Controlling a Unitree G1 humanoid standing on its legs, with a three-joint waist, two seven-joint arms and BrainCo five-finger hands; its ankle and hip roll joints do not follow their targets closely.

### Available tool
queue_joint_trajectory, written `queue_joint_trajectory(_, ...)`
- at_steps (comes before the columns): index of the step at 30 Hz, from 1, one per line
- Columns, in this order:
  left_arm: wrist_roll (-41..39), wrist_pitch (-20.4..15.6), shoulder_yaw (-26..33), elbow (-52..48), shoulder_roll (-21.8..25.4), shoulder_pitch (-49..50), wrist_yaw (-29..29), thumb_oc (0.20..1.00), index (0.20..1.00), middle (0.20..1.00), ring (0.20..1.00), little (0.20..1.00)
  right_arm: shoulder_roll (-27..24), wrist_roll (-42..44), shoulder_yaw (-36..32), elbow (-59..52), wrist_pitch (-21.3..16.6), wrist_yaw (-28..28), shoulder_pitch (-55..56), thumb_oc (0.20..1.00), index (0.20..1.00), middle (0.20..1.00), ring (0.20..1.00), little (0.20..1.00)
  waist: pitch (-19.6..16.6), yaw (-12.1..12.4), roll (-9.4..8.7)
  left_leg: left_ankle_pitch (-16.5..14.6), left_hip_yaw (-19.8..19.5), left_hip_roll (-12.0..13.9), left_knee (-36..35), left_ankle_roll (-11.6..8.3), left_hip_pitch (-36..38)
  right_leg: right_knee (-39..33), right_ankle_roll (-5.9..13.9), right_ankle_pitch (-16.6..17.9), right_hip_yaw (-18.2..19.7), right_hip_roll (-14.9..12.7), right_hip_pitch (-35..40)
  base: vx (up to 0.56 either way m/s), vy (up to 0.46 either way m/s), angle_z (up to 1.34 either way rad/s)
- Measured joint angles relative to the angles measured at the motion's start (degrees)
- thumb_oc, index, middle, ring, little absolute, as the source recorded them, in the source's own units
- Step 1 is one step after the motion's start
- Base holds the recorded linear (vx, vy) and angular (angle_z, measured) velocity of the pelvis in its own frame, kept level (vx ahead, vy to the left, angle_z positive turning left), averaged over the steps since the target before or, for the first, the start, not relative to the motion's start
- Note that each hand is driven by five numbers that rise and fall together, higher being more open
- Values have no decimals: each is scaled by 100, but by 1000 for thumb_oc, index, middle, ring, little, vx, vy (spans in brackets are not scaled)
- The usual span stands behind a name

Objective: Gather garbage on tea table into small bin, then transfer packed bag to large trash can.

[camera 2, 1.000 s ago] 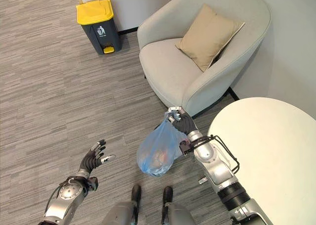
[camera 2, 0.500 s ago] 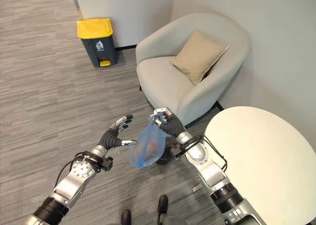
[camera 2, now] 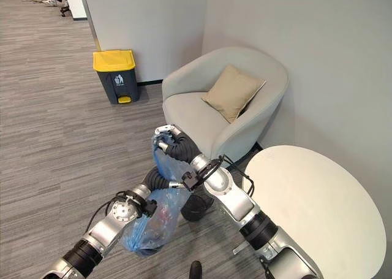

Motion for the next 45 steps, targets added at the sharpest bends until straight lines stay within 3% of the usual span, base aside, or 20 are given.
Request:
queue_joint_trajectory(6, 228, 67, 6, 10, -10, 125, 163, 1000, 1000, 1000, 1000, 1000, 227, 227, 170, -6, 2, -71, -145, 200, 200, 200, 200, 200, -44, 147, -65, 7, 37, 2, 9, -11, -3, 0, 3, 3, 9, 11, -2, 0, 0, 0)
queue_joint_trajectory(15, 448, 222, -7, 295, -172, -132, 663, 1000, 1000, 1000, 1000, 1000, 554, 633, 689, -11, 3, -109, -307, 200, 200, 200, 200, 200, -124, 154, -180, 7, 44, -13, 9, -11, 24, 0, 5, 5, 34, 0, -12, 0, 1, -1)
queue_joint_trajectory(16, 447, 234, -11, 388, -190, -225, 712, 878, 878, 878, 878, 878, 561, 676, 751, -11, 2, -108, -307, 200, 200, 200, 200, 200, -124, 157, -180, 7, 46, -15, 13, -11, 31, 0, 7, 7, 55, 3, -12, 6, 12, -8)
queue_joint_trajectory(17, 447, 273, -12, 430, -199, -307, 791, 200, 200, 200, 200, 200, 580, 683, 808, -10, 2, -106, -307, 200, 200, 200, 200, 200, -124, 154, -179, 7, 58, -14, 16, -11, 34, 0, 8, 8, 73, 5, -13, 24, 21, -7)
queue_joint_trajectory(29, 326, 281, 14, 341, -233, -603, 1033, 200, 200, 200, 200, 200, 648, 957, 809, -23, -11, 26, -307, 200, 200, 200, 200, 200, -125, 86, -147, 7, 84, -1, 13, -11, 50, 0, -5, 17, 99, 16, -14, 2, 1, 0)
queue_joint_trajectory(31, 318, 281, 30, 323, -212, -593, 1032, 200, 200, 200, 200, 200, 614, 949, 803, -23, -11, 37, -307, 395, 395, 395, 395, 395, -124, 86, -144, 8, 86, 1, 13, -11, 51, 0, -5, 17, 101, 16, -14, 0, 0, 0)
queue_joint_trajectory(32, 206, 275, 160, 128, -193, -442, 1024, 200, 200, 200, 200, 200, 501, 716, 783, -59, -20, 79, -278, 733, 733, 733, 733, 733, -122, 72, -138, 8, 90, 12, 9, -10, 56, 0, -5, 17, 103, 17, -12, 0, 0, 0)
queue_joint_trajectory(33, 167, 252, 339, -152, -223, -221, 1036, 200, 200, 200, 200, 200, 323, 512, 783, -139, -20, 85, -264, 1000, 1000, 1000, 1000, 1000, -119, 59, -133, 8, 95, 11, 6, -10, 57, 0, -5, 17, 108, 15, -13, 0, 0, 0)
queue_joint_trajectory(41, -308, 170, 1175, -694, -25, 887, 1049, 200, 200, 200, 200, 200, -416, -1308, 262, -273, -39, 11, 457, 1000, 1000, 1000, 1000, 1000, -86, 83, 60, 8, 84, 17, 1, -8, 62, -3, -2, 16, 100, 11, -4, 0, 0, 0)
queue_joint_trajectory(45, -455, 142, 1607, -645, -6, 1333, 1045, 200, 200, 200, 200, 200, -612, -1830, -369, -298, -54, -98, 900, 1000, 1000, 1000, 1000, 1000, -85, 85, 211, 8, 71, 21, -4, -8, 52, -4, -1, 15, 86, 13, 7, 0, 0, 0)
